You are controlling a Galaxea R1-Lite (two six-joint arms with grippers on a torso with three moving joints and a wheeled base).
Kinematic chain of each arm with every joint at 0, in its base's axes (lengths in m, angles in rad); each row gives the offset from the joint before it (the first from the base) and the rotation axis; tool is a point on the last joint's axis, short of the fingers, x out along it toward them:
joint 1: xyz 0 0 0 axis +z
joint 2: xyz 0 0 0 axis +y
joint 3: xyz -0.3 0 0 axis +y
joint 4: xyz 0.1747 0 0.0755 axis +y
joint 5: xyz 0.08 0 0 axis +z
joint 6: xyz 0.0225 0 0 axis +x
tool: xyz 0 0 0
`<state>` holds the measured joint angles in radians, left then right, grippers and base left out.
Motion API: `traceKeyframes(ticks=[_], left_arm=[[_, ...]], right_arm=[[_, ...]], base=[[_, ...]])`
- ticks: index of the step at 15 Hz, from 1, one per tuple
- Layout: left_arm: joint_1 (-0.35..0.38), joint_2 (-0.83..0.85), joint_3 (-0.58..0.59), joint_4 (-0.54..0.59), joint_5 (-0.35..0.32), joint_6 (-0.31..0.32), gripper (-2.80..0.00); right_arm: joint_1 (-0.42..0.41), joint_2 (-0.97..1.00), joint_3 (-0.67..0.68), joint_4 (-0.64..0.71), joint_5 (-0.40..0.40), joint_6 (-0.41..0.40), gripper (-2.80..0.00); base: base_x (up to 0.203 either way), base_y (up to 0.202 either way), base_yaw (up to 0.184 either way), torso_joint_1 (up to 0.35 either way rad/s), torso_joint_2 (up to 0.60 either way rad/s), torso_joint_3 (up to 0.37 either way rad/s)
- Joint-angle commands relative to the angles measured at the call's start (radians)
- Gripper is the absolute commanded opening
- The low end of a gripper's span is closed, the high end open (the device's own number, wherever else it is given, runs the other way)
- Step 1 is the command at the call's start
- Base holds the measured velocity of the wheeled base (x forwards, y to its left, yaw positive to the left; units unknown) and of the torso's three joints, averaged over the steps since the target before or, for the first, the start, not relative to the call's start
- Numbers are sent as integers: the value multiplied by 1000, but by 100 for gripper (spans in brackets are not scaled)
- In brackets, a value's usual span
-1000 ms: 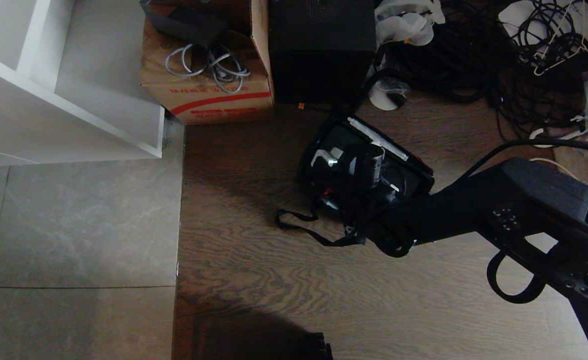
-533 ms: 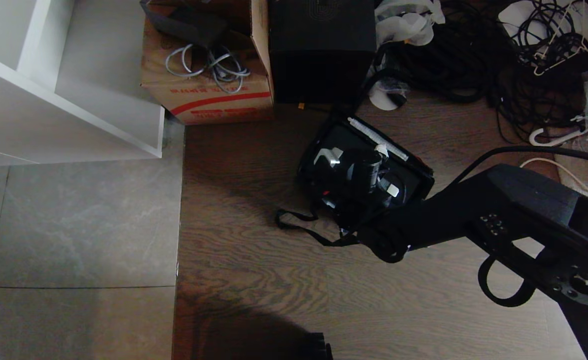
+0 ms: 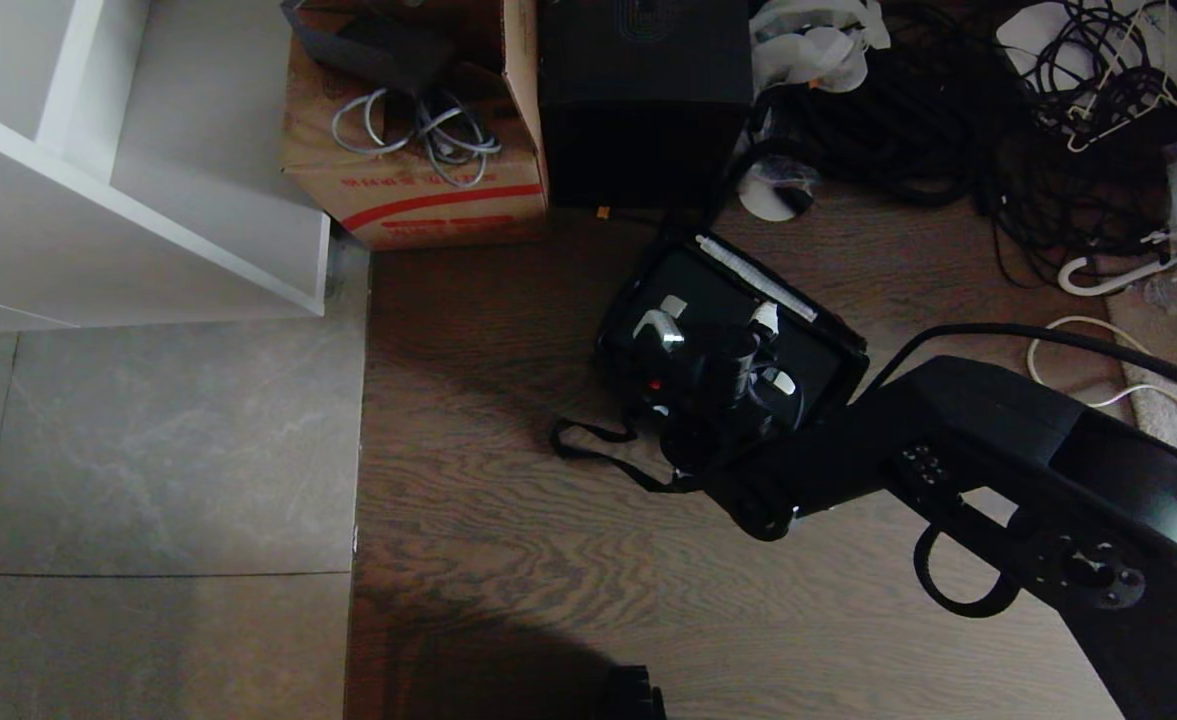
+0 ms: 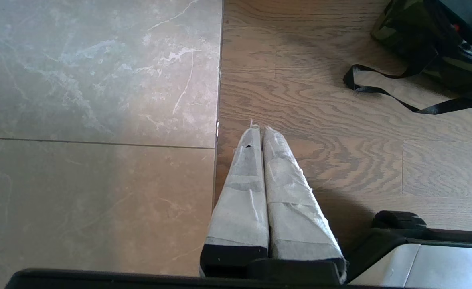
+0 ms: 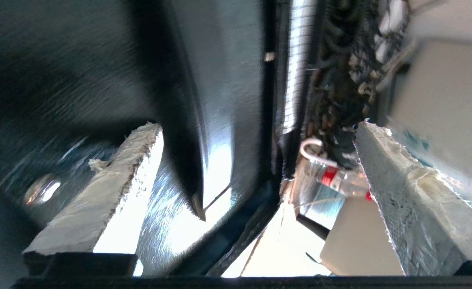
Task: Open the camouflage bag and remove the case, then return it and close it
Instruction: Lift the black box
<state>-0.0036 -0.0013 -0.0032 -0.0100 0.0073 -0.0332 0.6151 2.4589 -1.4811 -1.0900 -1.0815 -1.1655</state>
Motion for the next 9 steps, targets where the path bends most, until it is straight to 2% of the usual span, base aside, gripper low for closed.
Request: traceKeyframes(ticks=[1, 4, 9], left_arm=[[1, 0, 0, -1, 0, -1, -280], [1, 0, 0, -1, 0, -1, -280], [1, 0, 0, -1, 0, -1, -280]], right_arm=[[-15, 73, -44, -66, -6, -21, 0], [-69, 123, -119, -106, -7, -92, 0], [-137, 188, -288, -89, -14, -104, 0]], base=[[0, 0, 0, 0, 0, 0], [0, 0, 0, 0, 0, 0], [0, 0, 0, 0, 0, 0]])
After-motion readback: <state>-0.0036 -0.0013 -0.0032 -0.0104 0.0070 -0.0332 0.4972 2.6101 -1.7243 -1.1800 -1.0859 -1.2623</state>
